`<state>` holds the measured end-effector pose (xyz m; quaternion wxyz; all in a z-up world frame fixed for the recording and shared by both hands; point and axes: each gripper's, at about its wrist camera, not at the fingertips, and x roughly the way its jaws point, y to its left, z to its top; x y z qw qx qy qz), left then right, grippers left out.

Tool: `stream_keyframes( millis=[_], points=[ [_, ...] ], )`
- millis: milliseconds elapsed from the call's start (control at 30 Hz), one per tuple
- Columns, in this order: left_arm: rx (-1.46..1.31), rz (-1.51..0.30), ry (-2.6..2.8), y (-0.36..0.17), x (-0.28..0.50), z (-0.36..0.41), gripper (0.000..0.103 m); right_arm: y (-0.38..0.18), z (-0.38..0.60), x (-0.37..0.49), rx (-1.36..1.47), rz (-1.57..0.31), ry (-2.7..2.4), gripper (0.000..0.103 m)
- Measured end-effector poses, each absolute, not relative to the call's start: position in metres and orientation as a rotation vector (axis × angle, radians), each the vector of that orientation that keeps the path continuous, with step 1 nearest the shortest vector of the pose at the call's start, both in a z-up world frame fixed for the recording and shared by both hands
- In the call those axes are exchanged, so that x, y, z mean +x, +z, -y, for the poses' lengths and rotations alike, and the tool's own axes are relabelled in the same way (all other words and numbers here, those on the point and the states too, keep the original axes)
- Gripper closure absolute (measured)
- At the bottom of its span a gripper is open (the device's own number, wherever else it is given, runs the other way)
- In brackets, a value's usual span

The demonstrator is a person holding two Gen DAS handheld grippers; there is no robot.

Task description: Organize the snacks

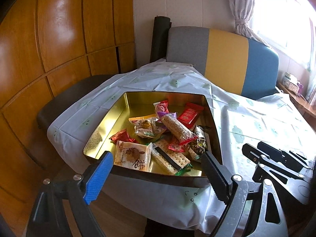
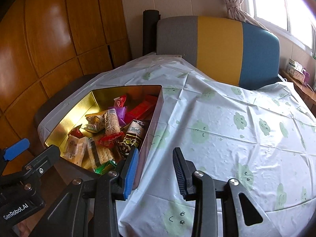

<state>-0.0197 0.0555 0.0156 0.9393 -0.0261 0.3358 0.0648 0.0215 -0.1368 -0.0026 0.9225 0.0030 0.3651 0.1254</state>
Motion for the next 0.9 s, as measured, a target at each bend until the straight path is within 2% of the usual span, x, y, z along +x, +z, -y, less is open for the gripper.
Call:
stream_keyframes(
  millis=[900],
  points=[
    [-0.072,-0.696,0.115,0.0119,-0.0172,-0.0568,0.012,-0.0096,0.1329,0.0192,-0.012,-0.753,0.256,0.067]
  ],
)
